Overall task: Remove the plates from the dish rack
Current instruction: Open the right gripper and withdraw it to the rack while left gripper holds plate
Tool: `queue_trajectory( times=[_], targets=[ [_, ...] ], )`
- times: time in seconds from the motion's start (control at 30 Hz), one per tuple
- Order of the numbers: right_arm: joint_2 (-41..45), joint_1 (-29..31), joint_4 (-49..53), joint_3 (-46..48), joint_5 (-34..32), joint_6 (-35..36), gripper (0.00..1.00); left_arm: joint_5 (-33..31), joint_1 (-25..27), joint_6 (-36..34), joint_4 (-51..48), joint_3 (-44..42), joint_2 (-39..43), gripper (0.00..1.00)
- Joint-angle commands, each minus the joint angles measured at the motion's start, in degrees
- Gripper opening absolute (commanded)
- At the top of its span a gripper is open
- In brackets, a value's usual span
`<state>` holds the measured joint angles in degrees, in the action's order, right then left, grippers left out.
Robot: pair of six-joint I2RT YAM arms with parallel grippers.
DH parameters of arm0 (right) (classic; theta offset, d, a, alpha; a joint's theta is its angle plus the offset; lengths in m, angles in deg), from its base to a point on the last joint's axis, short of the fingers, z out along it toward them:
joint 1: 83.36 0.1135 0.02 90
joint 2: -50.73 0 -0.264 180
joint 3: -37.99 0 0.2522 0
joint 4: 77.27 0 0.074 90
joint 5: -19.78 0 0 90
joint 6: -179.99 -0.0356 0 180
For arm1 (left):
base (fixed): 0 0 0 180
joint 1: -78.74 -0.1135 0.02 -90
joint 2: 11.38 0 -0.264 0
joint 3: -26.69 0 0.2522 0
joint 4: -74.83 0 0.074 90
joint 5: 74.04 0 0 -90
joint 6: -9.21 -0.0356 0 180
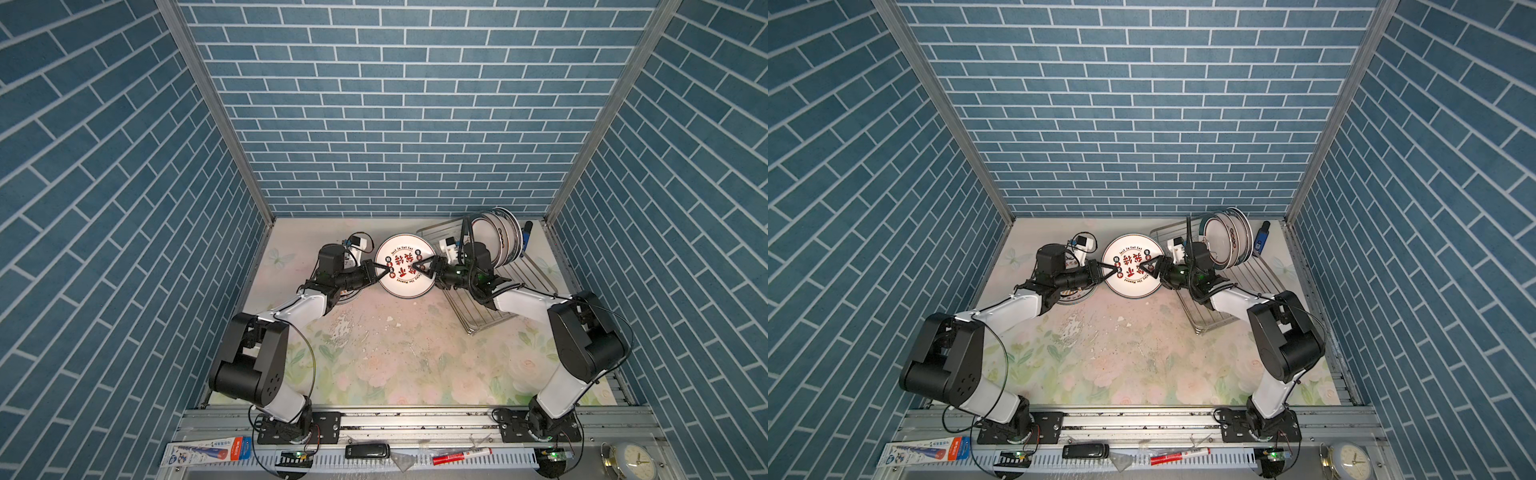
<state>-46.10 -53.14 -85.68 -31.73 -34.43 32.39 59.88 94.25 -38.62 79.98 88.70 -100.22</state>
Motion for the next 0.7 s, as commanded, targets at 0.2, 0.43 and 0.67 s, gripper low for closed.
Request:
queue_trajectory(
  times=[0.2, 0.43, 0.67],
  targets=[
    [11.19, -2.72, 26.13, -5.22, -14.24, 17.57, 0.99, -5.06, 0.14, -5.4, -12.05, 0.23, 8.4, 0.0],
    [16.45, -5.16, 35.59, -6.89, -22.13, 23.5, 0.99, -5.6, 0.18, -7.46, -21.46, -1.83, 12.25, 0.0],
    [20.07, -7.02, 43.93, -8.99, -33.8, 30.77, 0.99, -4.67, 0.39, -7.61, -26.28, -5.46, 12.86, 0.0]
  ],
)
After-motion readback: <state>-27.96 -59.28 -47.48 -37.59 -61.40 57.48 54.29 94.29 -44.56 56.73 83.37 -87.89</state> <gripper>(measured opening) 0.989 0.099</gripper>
